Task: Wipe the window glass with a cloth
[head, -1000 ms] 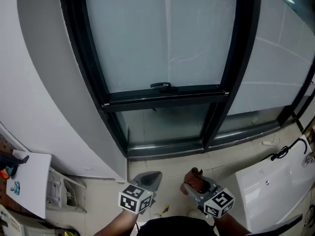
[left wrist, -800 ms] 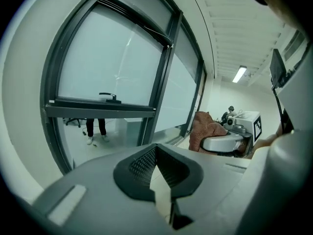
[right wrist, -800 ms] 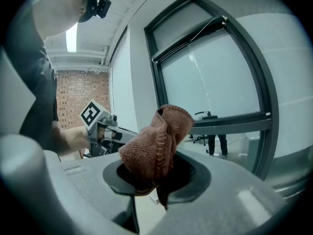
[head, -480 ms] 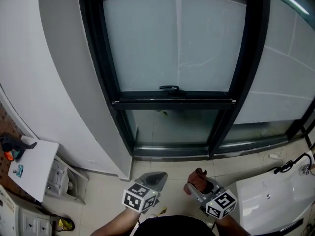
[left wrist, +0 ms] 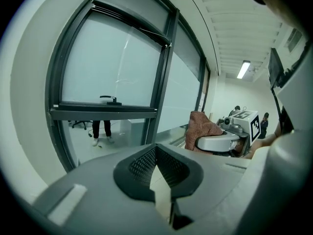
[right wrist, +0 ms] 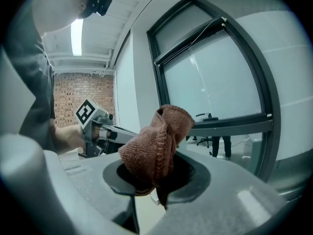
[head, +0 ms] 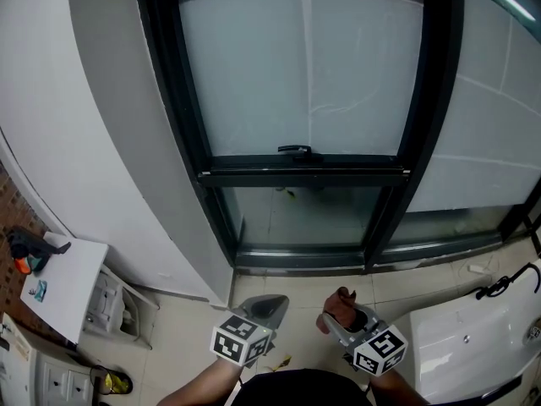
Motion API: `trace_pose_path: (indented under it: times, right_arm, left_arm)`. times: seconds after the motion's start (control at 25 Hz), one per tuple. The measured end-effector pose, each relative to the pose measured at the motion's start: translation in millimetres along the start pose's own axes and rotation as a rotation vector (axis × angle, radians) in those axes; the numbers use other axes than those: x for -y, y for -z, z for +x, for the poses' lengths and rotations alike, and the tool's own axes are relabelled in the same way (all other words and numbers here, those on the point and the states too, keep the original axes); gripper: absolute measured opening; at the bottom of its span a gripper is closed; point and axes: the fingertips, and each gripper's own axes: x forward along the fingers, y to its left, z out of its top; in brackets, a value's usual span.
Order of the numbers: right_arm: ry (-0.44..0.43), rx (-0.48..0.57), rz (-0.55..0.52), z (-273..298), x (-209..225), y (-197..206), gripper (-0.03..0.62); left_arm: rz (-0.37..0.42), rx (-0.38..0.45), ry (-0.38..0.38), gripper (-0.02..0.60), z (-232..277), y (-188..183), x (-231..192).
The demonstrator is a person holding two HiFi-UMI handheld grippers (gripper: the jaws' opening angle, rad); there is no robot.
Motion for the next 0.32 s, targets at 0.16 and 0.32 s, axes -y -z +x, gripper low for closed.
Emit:
trace_pose_path:
  times: [0.16,0.32]
  right_arm:
    - [0.003,0.001,-0.008,-0.7,-1.5,-0.3,0.106]
    - [0.001,-0.009,0.002,-1.9,-1.3,5.7,0.106]
  left_arm:
    - [0.000,-0.001,-0.002,0.017,0.0,0.7,0.4]
    - [-0.001,0.001,-0.005,0.017,-0.4,1.1,1.7]
